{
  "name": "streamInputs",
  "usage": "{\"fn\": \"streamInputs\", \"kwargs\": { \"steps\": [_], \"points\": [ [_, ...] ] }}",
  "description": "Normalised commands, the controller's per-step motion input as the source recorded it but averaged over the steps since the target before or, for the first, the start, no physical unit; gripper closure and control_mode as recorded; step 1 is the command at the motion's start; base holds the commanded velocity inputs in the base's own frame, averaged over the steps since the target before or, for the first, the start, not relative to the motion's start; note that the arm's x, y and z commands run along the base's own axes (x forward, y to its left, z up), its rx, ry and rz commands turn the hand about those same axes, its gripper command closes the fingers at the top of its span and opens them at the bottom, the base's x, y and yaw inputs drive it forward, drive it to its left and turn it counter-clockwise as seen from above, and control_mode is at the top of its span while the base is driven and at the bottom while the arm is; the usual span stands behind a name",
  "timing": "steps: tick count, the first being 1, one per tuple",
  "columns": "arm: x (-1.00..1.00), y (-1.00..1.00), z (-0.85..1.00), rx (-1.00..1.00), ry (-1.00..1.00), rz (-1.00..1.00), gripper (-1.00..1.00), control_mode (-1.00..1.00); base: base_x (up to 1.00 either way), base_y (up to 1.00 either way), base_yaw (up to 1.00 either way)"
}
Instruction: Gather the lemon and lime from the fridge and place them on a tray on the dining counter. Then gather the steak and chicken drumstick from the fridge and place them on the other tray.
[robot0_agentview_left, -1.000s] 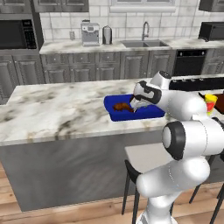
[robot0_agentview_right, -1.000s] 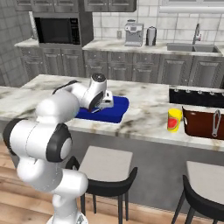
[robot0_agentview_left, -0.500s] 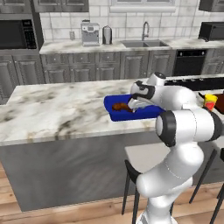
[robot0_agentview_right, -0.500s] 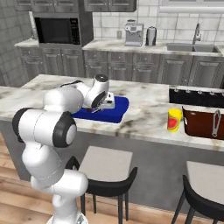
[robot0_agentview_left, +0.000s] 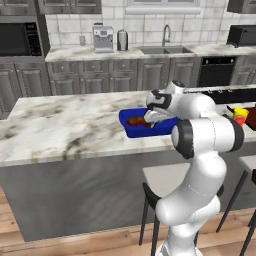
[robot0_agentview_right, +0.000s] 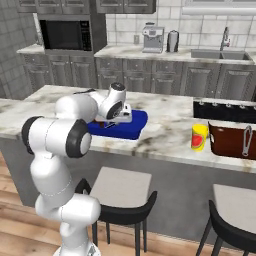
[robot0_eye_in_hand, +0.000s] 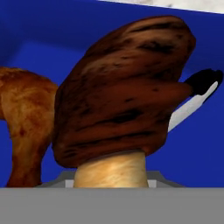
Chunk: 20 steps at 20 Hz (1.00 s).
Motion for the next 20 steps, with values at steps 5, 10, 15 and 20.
{"fn": "streamInputs", "kwargs": {
  "steps": [5, 10, 15, 20],
  "points": [
    [0.01, 0.00, -0.30, 0.00, 0.01, 0.02, -1.00, -1.00, 0.00, 0.00, 0.00],
    [-0.03, 0.00, -0.11, 0.00, 0.00, 0.01, -1.00, -1.00, 0.00, 0.00, 0.00],
    [-0.09, 0.05, 0.13, 0.00, 0.00, 0.00, -1.00, -1.00, 0.00, 0.00, 0.00],
    [0.00, 0.00, 0.42, 0.00, 0.00, 0.00, -1.00, -1.00, 0.00, 0.00, 0.00]
  ]
}}
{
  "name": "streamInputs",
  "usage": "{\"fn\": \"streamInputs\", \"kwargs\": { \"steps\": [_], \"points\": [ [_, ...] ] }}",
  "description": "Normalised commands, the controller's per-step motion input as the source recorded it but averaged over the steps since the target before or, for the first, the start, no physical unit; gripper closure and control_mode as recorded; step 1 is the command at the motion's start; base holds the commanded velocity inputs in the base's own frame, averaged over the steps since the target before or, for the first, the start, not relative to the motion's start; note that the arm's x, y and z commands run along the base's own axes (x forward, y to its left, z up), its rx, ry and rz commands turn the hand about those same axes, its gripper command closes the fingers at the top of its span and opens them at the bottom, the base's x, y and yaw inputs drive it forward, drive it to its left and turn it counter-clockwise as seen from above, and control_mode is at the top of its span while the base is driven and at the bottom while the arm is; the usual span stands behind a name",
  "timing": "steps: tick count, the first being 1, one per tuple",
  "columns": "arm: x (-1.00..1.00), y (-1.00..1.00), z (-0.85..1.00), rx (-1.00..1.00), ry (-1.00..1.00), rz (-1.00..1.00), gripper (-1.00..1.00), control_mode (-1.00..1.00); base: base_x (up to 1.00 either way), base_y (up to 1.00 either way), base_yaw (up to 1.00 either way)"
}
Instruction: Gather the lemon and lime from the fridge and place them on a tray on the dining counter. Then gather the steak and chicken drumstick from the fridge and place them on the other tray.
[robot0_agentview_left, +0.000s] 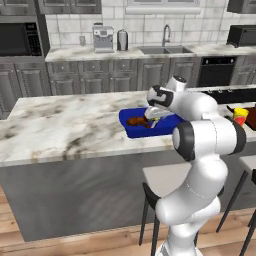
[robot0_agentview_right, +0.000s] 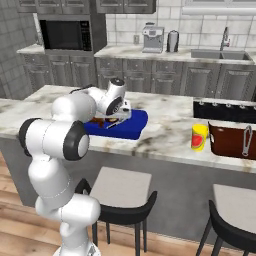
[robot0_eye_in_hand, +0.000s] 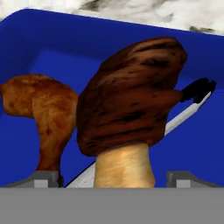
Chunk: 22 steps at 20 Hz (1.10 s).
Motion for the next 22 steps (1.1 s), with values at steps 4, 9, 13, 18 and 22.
{"fn": "streamInputs", "kwargs": {
  "steps": [4, 9, 13, 18, 22],
  "points": [
    [0.00, 0.00, 0.50, 0.00, 0.01, 0.00, -1.00, -1.00, 0.00, 0.00, 0.00],
    [-0.01, 0.01, 0.49, 0.00, 0.03, 0.00, -1.00, -1.00, 0.00, 0.00, 0.00],
    [-0.26, 0.00, 0.35, 0.00, 0.04, 0.00, -1.00, -1.00, 0.00, 0.00, 0.00],
    [-0.61, 0.00, 0.16, 0.00, 0.00, 0.00, -1.00, -1.00, 0.00, 0.00, 0.00],
    [-0.85, 0.00, 0.08, 0.00, 0.00, -0.01, -1.00, -1.00, 0.00, 0.00, 0.00]
  ]
}}
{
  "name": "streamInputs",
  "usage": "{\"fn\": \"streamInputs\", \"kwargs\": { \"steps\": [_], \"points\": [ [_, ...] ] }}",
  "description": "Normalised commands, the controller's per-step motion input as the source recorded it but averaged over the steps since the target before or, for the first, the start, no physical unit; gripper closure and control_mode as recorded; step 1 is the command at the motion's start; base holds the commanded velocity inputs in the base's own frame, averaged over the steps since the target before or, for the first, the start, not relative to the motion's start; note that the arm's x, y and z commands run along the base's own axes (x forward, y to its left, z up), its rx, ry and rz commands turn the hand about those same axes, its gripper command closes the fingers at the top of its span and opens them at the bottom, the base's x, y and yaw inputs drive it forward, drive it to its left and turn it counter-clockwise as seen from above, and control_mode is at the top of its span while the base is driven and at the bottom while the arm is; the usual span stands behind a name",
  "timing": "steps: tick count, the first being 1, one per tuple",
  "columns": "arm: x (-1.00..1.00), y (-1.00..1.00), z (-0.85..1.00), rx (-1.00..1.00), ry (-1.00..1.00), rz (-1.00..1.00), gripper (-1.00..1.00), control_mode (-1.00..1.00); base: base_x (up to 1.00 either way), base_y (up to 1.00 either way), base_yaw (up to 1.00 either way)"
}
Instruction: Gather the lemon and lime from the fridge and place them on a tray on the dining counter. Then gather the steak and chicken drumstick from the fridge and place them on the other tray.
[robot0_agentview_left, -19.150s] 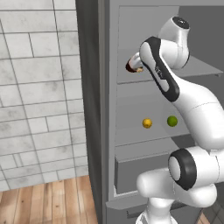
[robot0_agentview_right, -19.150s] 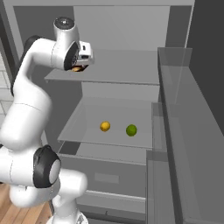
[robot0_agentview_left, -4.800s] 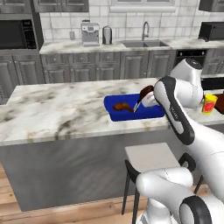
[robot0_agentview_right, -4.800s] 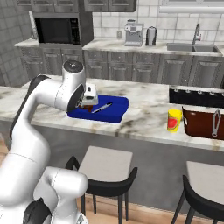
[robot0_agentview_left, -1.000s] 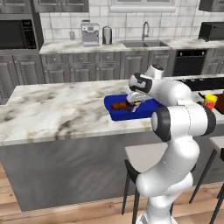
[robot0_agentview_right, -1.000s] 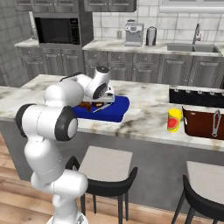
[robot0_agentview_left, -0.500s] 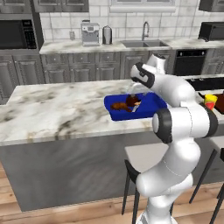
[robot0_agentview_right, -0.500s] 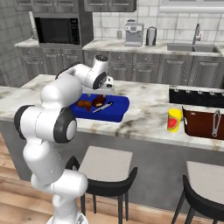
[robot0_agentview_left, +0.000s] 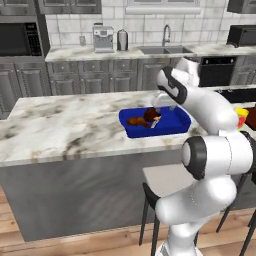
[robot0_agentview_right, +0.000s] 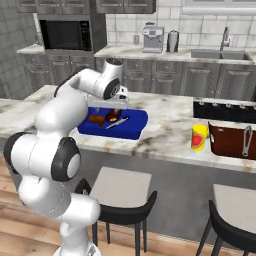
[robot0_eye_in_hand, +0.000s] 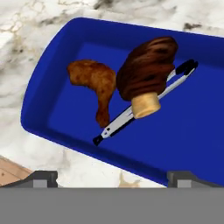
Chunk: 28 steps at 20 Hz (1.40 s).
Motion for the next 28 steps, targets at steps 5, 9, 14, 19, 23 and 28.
{"fn": "streamInputs", "kwargs": {
  "steps": [5, 9, 14, 19, 23, 28],
  "points": [
    [-0.92, 0.00, 0.17, 0.00, 0.00, -0.01, -1.00, -1.00, 0.00, 0.00, 0.00],
    [-0.85, 0.00, 0.32, 0.00, 0.00, -0.01, -1.00, -1.00, 0.00, 0.00, 0.00],
    [-0.72, 0.00, 0.25, 0.00, -0.01, -0.02, -1.00, -1.00, 0.00, 0.00, 0.00],
    [-0.76, 0.00, 0.15, 0.00, -0.05, -0.03, -1.00, -1.00, 0.00, 0.00, 0.00],
    [-0.86, 0.00, 0.06, 0.00, -0.08, -0.04, -1.00, -1.00, 0.00, 0.00, 0.00],
    [-0.89, 0.00, 0.02, 0.00, -0.11, -0.04, -1.00, -1.00, 0.00, 0.00, 0.00]
  ]
}}
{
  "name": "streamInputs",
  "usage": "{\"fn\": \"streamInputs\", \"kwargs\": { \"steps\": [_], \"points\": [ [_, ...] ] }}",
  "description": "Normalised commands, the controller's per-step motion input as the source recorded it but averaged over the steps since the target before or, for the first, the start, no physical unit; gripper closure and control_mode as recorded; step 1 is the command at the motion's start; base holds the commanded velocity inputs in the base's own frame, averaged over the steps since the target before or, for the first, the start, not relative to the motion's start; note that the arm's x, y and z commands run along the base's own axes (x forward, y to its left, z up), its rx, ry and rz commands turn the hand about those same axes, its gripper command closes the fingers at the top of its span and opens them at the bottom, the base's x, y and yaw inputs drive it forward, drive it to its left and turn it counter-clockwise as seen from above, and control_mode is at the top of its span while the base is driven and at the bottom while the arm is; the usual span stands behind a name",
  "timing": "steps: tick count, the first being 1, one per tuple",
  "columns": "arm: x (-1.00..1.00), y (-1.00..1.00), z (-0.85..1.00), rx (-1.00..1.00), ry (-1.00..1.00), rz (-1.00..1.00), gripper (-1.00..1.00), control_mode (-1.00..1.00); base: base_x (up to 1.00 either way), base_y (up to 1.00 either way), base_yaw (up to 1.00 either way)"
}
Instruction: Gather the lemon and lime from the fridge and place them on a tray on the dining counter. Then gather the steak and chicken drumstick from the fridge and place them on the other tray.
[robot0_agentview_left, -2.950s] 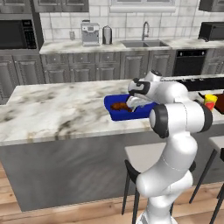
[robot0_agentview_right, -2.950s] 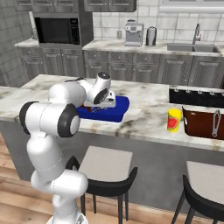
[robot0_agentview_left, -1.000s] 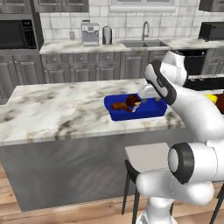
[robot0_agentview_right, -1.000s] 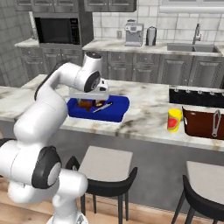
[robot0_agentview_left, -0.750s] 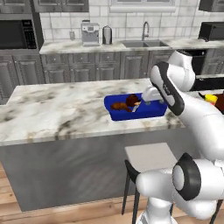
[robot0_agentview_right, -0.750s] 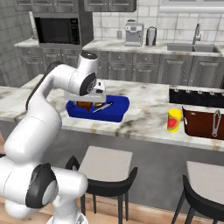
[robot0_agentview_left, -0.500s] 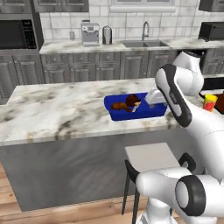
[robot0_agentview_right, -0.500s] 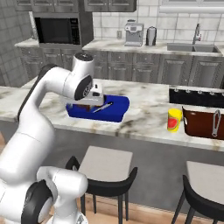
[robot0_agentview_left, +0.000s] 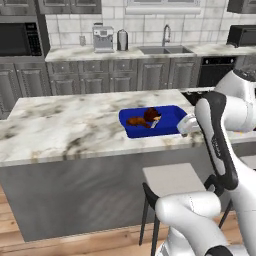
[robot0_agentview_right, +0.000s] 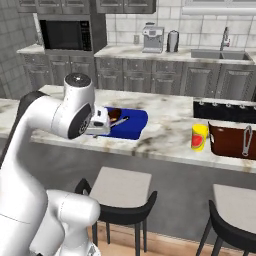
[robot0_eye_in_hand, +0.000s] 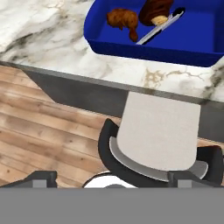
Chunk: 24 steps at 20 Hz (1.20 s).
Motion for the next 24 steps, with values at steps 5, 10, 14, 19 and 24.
{"fn": "streamInputs", "kwargs": {
  "steps": [5, 10, 14, 19, 24],
  "points": [
    [-0.80, 0.00, 0.16, 0.00, -0.14, -0.04, -1.00, -1.00, 0.00, 0.00, 0.00],
    [-0.70, 0.00, 0.28, 0.00, -0.10, -0.06, -1.00, -1.00, 0.00, 0.00, 0.00],
    [-0.29, 0.04, 0.08, -0.01, -0.06, -0.04, -1.00, -1.00, 0.00, 0.00, 0.00],
    [-0.16, 0.01, 0.00, 0.00, -0.03, 0.00, -1.00, -1.00, 0.00, 0.00, 0.00],
    [-0.37, 0.00, -0.02, 0.00, -0.08, 0.00, -1.00, 1.00, -0.60, 0.00, -0.04]
  ]
}}
